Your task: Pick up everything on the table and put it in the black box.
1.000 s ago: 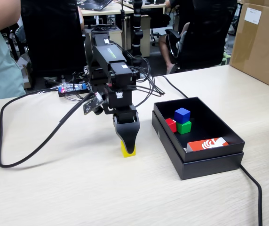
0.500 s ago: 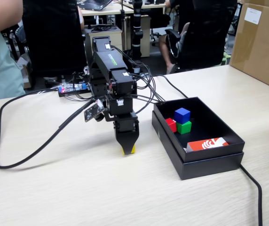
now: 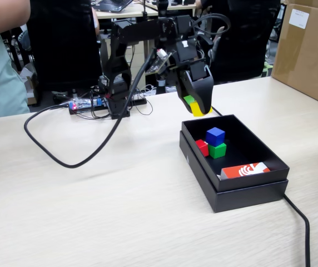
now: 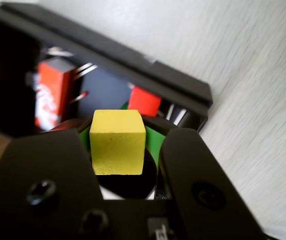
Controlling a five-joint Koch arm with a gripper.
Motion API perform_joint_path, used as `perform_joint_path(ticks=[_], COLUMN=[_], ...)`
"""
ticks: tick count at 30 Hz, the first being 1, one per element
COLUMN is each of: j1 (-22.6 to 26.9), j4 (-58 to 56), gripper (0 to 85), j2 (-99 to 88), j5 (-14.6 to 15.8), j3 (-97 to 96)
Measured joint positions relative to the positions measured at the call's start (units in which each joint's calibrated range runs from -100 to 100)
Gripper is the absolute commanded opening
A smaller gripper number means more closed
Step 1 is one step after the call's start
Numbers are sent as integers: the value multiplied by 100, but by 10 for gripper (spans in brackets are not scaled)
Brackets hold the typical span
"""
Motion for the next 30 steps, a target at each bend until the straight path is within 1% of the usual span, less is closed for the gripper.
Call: perform_joint_path(ticks=[6,9,12,16,19,23,25,26,30], j1=[24,34,49,73,88,68,24,-5,-176], j4=[0,0,8,39,54,62,39,23,15], gripper=[184,247,266,346,386,394,451,463,464], j2=[531,777,1087,1113,1061,453,-104,-401,-1670], j5=[29,83,132,181,186,186,181,181,176], j3=[-91,-91,-137,-338,-420,-612,-730,-803,-1223])
